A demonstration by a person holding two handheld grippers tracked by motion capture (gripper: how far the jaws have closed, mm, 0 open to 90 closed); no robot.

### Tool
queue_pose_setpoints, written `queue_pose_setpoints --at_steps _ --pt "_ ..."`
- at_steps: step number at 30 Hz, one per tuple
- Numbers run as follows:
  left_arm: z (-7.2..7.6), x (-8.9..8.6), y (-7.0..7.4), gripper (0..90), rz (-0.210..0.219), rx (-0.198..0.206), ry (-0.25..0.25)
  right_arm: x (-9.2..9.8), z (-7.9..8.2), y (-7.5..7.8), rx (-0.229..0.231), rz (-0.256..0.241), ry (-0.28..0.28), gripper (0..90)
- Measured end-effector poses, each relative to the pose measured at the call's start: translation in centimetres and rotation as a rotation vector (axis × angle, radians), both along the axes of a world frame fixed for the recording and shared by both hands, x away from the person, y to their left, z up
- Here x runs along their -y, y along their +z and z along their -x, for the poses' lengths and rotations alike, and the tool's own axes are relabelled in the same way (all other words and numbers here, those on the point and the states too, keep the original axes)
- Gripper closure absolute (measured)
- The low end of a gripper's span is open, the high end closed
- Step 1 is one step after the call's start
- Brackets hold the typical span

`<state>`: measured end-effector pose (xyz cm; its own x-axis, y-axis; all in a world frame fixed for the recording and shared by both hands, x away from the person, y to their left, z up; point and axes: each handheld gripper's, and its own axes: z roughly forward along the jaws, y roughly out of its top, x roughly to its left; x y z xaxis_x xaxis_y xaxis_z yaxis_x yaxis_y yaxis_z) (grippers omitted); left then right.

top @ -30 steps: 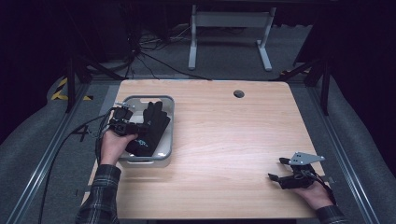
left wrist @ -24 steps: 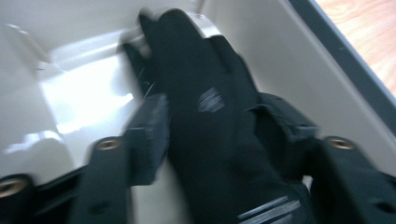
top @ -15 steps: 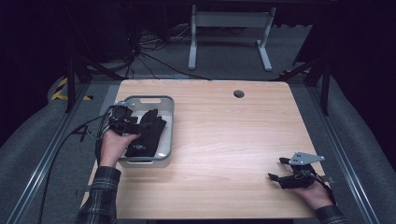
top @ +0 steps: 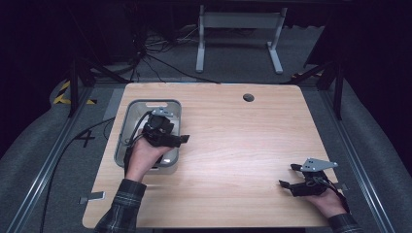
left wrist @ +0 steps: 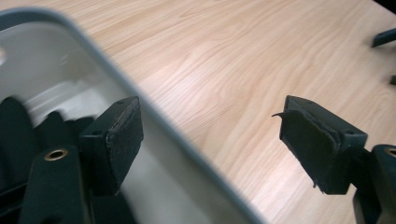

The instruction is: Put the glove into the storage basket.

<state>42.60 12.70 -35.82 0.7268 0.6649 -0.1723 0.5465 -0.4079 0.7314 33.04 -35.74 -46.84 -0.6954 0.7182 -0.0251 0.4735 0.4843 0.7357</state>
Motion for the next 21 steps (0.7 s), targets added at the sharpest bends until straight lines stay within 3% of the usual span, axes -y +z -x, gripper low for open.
queue_pose_setpoints --at_steps 10,21 --pt "1.9 4.9 -1.0 21.2 0.027 0.013 -0.097 0.0 0.0 0.0 -0.002 0.002 -0.002 17.1" --pt "4.2 9.0 -3.6 19.4 0.004 0.008 -0.164 0.0 0.0 0.0 -0.002 0.002 -0.002 17.1"
